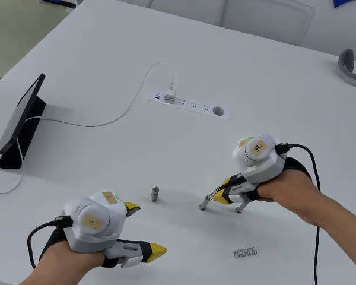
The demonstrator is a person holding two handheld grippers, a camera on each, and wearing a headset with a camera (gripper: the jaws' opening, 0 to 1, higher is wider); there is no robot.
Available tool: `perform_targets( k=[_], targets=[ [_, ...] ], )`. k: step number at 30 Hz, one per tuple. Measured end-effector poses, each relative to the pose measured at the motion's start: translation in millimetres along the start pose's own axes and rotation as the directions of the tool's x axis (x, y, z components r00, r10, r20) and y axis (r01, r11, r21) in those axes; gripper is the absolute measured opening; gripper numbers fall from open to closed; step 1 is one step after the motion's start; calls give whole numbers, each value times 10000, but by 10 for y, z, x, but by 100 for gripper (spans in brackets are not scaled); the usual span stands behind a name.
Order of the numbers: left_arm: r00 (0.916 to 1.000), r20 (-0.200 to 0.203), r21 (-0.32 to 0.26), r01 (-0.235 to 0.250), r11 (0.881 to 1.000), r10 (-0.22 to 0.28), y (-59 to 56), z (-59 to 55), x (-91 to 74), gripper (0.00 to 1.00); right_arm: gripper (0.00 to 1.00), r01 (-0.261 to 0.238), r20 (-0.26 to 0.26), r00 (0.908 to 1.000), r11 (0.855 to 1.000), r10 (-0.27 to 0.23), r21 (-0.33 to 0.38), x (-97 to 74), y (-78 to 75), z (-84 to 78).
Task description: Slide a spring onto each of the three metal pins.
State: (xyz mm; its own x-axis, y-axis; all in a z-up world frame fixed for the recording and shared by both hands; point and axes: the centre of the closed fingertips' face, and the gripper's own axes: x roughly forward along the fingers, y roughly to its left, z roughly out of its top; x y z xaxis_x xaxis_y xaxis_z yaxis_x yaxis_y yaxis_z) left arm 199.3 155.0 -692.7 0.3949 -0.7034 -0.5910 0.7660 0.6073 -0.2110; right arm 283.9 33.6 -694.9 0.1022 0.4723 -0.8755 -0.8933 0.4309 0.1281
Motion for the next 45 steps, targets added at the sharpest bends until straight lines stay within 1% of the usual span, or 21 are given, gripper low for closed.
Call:
perform_targets(
  k=[11, 18, 23, 27, 31, 38, 45],
  targets=[
    [10000, 16, -129, -11, 9999, 11, -5, -6, -13, 65, 12, -73, -75, 9999, 9999, 73, -96, 99, 19, 8],
    [10000, -35, -189, -16, 9998, 15, -2, -52, -22, 65, 12, -93, -129, 9999, 9999, 92, -131, 146, 17, 7],
    [10000, -43, -222, -27, 9997, 26, 6, -56, -28, 65, 12, -101, -198, 9998, 9998, 97, -179, 185, 9, -6],
    [10000, -29, -239, -21, 9997, 20, 8, -46, -25, 65, 12, -101, -143, 9998, 9998, 98, -172, 197, 13, 13],
    [10000, -19, -226, -13, 9997, 13, 6, -39, -17, 65, 12, -76, -252, 9997, 9994, 68, -341, 235, 10, 2],
    [10000, -26, -243, -12, 9997, 12, 12, -41, -18, 65, 12, -56, -300, 9995, 9992, 44, -406, 274, 9, -7],
    [10000, -49, -235, -21, 9997, 20, 17, -50, -16, 65, 13, -36, -458, 9990, 9985, 10, -555, 348, 18, -55]
  ],
)
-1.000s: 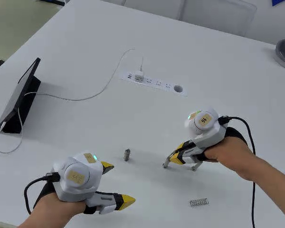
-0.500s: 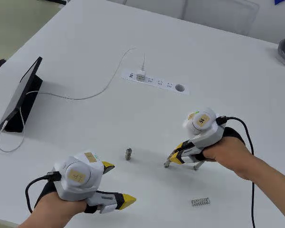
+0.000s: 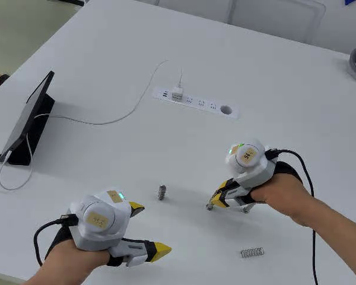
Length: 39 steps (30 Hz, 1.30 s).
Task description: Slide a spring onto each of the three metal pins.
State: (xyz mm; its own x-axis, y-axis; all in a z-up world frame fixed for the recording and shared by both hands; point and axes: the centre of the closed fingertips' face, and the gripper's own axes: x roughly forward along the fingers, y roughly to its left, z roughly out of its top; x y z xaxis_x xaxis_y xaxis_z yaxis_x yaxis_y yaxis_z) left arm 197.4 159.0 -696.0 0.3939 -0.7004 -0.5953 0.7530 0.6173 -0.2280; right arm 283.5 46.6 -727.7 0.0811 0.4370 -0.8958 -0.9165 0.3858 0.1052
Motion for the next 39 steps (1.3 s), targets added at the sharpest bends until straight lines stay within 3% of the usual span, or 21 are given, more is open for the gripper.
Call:
perform_targets(
  k=[22, 34, 39],
  targets=[
    [10000, -86, 48, -35, 10000, 36, -12, -2, 11, 68, 13, 124, -39, 9999, 9998, -125, -151, 194, -25, -59],
    [9999, -118, 101, -47, 9999, 48, -4, 17, -9, 68, 14, 16, 69, 10000, 9999, -15, -150, 210, 9, -59],
    [9999, -140, 119, -59, 9999, 60, -2, 16, -16, 68, 21, 58, 159, 9999, 9998, -56, -166, 151, 36, -75]
  ],
)
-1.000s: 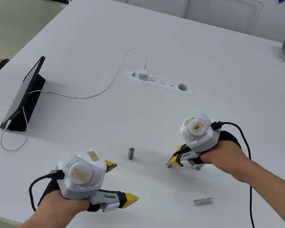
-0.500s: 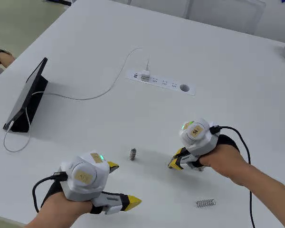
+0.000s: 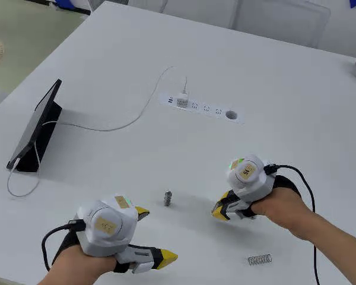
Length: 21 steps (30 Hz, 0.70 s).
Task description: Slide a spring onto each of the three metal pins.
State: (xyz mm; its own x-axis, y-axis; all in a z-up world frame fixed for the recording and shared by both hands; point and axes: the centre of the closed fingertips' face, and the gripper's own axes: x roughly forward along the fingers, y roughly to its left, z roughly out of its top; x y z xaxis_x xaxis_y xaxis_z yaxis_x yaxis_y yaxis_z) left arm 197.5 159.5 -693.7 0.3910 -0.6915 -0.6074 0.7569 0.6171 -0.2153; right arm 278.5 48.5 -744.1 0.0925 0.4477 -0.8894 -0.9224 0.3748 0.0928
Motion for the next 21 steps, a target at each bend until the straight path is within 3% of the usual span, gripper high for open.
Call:
perform_targets(
  k=[14, 21],
  targets=[
    [9999, 2, 124, 141, 9998, -141, -112, 39, 25, 69, 39, 375, 532, 9978, 9991, -385, 197, -226, 76, -120],
    [9998, -12, 256, 179, 9995, -178, -147, 55, 13, 68, 43, 551, 986, 9933, 9973, -597, 491, -297, 138, -129]
  ],
)
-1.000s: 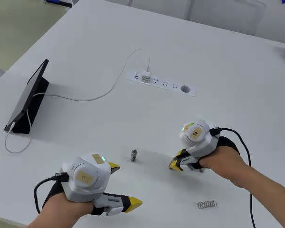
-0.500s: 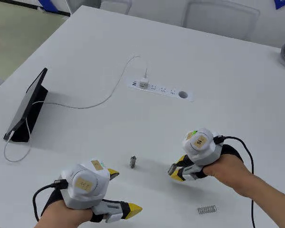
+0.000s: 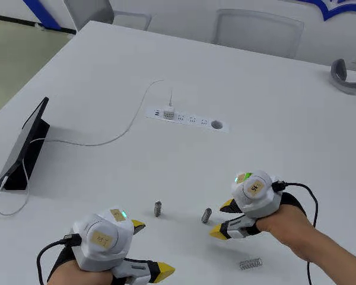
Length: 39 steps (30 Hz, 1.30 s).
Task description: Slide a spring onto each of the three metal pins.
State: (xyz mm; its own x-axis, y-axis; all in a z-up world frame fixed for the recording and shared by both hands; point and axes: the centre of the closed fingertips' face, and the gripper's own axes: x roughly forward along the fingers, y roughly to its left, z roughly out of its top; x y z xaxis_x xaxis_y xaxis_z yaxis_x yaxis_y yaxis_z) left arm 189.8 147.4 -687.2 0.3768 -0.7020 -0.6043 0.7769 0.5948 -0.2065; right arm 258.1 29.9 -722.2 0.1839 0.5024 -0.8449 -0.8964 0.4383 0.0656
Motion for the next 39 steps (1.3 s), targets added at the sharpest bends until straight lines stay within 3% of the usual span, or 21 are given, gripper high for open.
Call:
perform_targets(
  k=[12, 18, 25, 33, 39],
  targets=[
    [10000, 60, 10, -44, 10000, 44, -15, 22, -42, 68, 49, 327, 699, 9970, 9991, -344, 265, -85, 120, 18],
    [10000, 77, 37, 11, 10000, -11, -57, 32, -18, 68, 51, 530, 1280, 9896, 9938, -653, 974, -130, 170, 11],
    [9999, 68, 171, 115, 9998, -116, -100, 66, -5, 68, 53, 804, 1524, 9832, 9880, -1004, 1318, -163, 240, -76],
    [9997, -154, 292, 184, 9994, -179, -99, 18, -15, 68, 58, 995, 1567, 9793, 9791, -1279, 1775, -204, 314, -247],
    [9995, -197, 314, 265, 9992, -259, -110, 26, 10, 68, 63, 1074, 1874, 9706, 9686, -1510, 2242, -242, 373, -319]
  ],
)
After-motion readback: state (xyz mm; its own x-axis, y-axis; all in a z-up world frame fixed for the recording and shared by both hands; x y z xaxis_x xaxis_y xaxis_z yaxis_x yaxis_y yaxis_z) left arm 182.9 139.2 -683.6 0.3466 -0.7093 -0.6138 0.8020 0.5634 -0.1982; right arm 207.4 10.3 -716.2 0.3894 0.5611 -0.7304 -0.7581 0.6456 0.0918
